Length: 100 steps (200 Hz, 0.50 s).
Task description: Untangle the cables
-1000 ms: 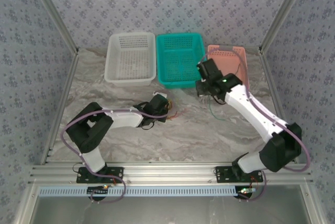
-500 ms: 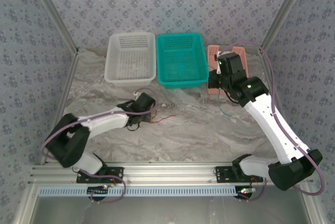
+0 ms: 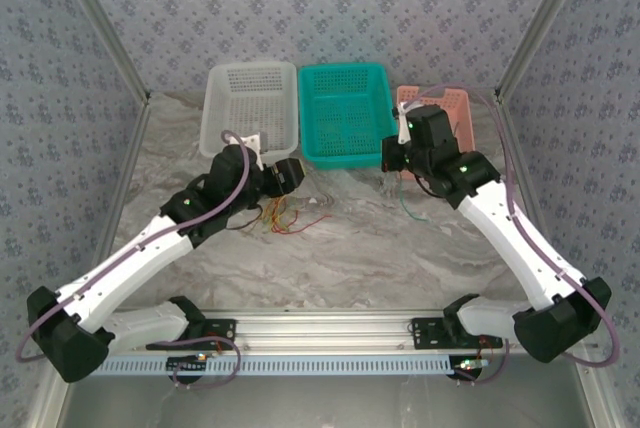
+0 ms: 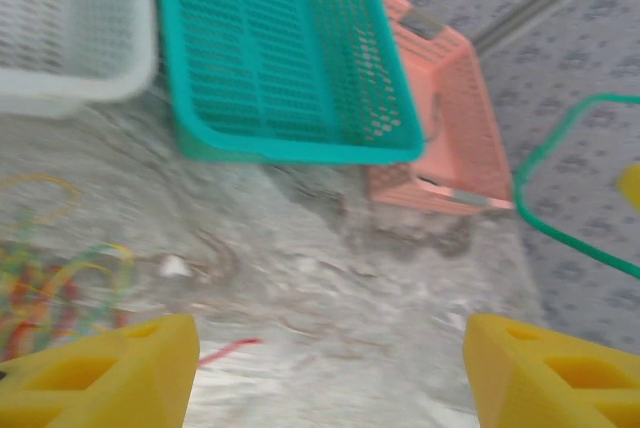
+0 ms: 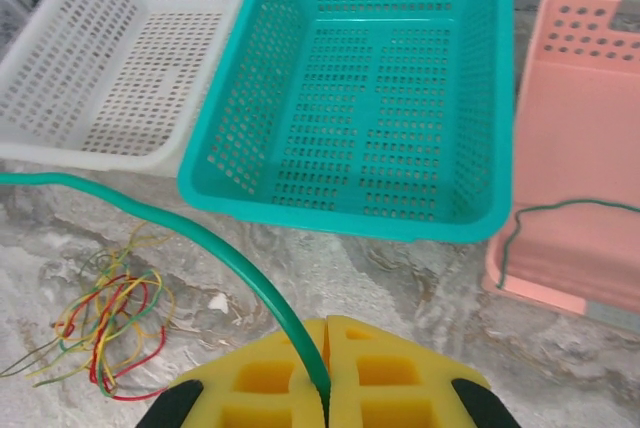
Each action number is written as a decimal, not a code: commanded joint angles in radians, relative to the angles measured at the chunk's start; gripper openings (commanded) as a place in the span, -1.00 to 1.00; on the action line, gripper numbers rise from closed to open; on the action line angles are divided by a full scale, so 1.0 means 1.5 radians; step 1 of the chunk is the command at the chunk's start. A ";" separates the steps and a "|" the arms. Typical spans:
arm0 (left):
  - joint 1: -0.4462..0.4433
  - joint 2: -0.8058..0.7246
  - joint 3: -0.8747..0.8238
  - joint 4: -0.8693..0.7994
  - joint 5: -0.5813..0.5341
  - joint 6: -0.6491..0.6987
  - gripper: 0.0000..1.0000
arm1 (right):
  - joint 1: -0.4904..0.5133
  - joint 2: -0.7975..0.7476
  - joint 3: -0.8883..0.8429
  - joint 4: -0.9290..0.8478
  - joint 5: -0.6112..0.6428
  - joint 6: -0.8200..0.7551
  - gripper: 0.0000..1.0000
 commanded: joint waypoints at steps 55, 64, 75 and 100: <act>-0.036 0.021 -0.005 0.142 0.053 -0.234 0.51 | 0.050 0.044 0.005 0.037 0.001 0.019 -1.00; -0.036 0.012 -0.012 0.146 0.044 -0.243 0.52 | 0.052 0.046 0.005 0.039 0.003 0.021 -1.00; -0.036 0.006 -0.021 0.157 0.041 -0.251 0.54 | 0.055 0.046 0.004 0.042 0.002 0.022 -1.00; -0.031 0.020 -0.006 0.121 0.044 -0.258 0.47 | 0.062 0.045 0.001 0.044 0.003 0.026 -1.00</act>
